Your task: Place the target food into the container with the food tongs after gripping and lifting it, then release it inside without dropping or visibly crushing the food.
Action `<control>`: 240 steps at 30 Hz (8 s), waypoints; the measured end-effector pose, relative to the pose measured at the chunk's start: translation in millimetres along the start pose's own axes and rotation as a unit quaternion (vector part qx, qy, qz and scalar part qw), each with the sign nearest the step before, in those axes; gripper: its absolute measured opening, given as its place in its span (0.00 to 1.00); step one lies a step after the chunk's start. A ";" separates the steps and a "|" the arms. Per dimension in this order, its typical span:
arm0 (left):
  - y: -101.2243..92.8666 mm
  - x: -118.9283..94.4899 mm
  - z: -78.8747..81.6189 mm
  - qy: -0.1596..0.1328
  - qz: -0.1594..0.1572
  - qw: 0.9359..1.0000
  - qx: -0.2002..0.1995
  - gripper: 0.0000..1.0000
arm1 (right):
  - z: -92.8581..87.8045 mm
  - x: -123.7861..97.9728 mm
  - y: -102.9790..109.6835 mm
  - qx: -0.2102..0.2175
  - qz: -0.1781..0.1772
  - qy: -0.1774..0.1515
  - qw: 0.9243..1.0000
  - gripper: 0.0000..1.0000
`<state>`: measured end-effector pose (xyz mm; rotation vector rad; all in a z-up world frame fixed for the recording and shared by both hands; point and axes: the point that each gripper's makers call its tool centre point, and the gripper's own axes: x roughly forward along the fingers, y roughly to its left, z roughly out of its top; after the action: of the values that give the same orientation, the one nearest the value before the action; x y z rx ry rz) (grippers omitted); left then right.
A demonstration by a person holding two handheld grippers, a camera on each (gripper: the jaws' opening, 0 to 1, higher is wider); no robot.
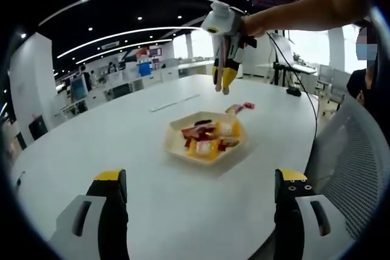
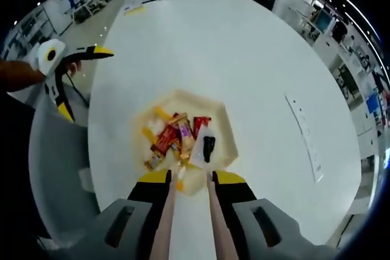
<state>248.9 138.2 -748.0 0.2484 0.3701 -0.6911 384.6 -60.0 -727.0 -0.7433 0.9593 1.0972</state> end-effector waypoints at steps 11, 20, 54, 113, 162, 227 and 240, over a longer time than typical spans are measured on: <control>-2.0 0.9 -1.2 0.005 -0.004 1.000 0.003 0.98 | -31.6 -16.9 -20.5 0.005 -0.018 -0.006 1.000 0.27; -3.1 1.2 -2.5 0.009 -0.005 1.000 0.005 0.98 | -47.4 -18.5 -28.8 0.011 -0.021 -0.008 1.000 0.27; -3.4 4.0 -12.1 0.031 -0.006 0.999 0.003 0.98 | -98.1 3.4 -55.8 -0.058 -0.008 -0.002 0.998 0.28; -10.4 4.2 -8.6 0.026 -0.020 0.999 0.011 0.95 | -134.3 63.1 -76.8 0.051 -0.029 0.005 0.998 0.21; -9.1 4.9 -11.2 0.028 -0.022 0.999 -0.001 0.99 | -108.4 0.9 -86.9 0.102 -0.045 0.024 0.993 0.21; -8.1 3.4 -7.4 0.020 -0.018 1.000 0.009 0.99 | 36.8 -2.2 -29.3 0.031 -0.027 -0.005 0.999 0.21; -7.0 3.2 -7.1 0.019 -0.015 1.000 0.007 0.99 | 70.3 16.0 3.9 0.004 -0.004 -0.011 1.000 0.21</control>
<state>244.7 133.6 -756.4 0.2707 0.4064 -0.7196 401.7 8.6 -712.5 -0.7261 0.9410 1.0918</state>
